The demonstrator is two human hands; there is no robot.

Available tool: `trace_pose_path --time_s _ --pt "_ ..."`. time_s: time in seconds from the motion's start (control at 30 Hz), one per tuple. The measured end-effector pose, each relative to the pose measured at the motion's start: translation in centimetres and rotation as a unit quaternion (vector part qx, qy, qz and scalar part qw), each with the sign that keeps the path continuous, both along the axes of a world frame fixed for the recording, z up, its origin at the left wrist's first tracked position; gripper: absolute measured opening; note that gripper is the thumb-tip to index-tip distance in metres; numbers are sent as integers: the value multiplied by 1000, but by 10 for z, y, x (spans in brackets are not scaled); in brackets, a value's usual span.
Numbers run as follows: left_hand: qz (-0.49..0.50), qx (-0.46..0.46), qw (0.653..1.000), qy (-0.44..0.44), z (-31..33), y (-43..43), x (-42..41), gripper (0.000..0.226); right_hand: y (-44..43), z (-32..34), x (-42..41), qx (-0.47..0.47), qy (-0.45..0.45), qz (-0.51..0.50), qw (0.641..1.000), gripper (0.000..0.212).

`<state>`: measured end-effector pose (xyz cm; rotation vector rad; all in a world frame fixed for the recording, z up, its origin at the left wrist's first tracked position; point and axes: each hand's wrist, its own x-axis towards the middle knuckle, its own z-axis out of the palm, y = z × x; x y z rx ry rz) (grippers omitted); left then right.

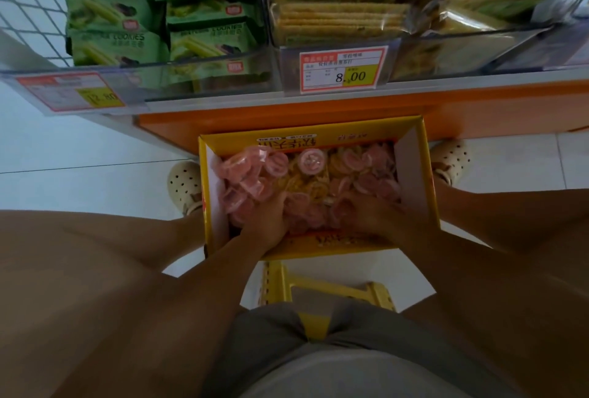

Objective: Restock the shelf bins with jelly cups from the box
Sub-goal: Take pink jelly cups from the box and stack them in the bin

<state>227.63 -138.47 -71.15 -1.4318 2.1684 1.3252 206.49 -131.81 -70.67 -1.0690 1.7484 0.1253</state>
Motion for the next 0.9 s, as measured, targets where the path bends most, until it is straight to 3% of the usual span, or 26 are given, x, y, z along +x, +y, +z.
trace_pose_path --time_s 0.2,0.3,0.37,0.57,0.7,0.9 --pt "56 -96 994 -14 14 -17 1 21 3 -7 -17 -14 -97 -48 994 30" --pt "52 -242 969 -22 26 -24 8 22 1 -8 -14 -1 -145 -68 987 36" --pt "31 -311 949 -37 26 -29 15 34 -2 -6 -8 13 -173 -65 983 40" --pt "-10 -209 971 -114 7 -24 40 77 -1 -4 0 59 -220 -109 968 46" --pt "-65 -184 970 -146 -5 -27 40 60 1 -4 -3 45 -238 -111 964 42" --pt "-98 -178 969 -144 5 -32 39 58 2 -5 -5 50 -260 -137 954 45"
